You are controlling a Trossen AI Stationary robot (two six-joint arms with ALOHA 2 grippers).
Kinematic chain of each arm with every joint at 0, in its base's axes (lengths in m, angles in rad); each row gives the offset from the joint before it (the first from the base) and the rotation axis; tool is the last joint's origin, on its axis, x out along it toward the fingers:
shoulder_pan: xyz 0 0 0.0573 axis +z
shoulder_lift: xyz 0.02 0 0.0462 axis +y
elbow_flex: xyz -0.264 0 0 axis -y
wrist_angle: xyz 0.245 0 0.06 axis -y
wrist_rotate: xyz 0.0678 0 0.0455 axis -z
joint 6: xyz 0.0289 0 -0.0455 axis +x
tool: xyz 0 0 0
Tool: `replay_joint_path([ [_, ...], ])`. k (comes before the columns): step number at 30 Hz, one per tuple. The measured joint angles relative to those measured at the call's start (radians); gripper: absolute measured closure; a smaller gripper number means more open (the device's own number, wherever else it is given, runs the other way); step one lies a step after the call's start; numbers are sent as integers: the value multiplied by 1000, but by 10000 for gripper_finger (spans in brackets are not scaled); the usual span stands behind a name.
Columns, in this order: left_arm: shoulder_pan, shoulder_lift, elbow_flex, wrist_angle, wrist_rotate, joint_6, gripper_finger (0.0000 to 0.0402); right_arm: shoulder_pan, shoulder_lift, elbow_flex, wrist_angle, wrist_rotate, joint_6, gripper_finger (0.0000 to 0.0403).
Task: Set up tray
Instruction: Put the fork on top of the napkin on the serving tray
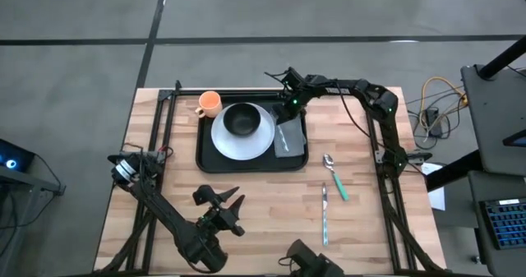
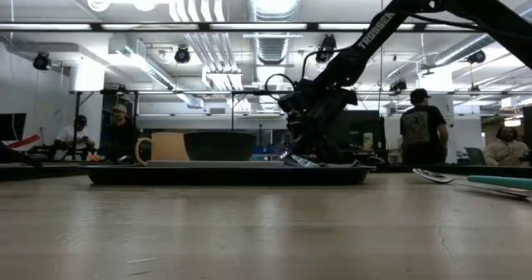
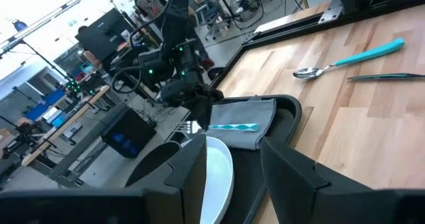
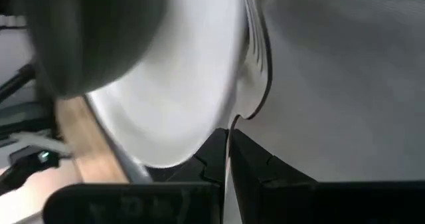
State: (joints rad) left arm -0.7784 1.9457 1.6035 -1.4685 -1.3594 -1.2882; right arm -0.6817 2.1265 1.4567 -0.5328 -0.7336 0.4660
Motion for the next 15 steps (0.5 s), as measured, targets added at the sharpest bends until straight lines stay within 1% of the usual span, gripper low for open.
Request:
replay_joint_path([
  [2,-1,0,0,0,0,0,277,-2,0,-2,-11,21,19,395],
  [9,-2,-1,0,2,0,-3,277,9,-3,-3,-5,29,153,395],
  [15,-3,-1,0,10,4,-3,277,17,-4,-4,-2,34,232,395],
])
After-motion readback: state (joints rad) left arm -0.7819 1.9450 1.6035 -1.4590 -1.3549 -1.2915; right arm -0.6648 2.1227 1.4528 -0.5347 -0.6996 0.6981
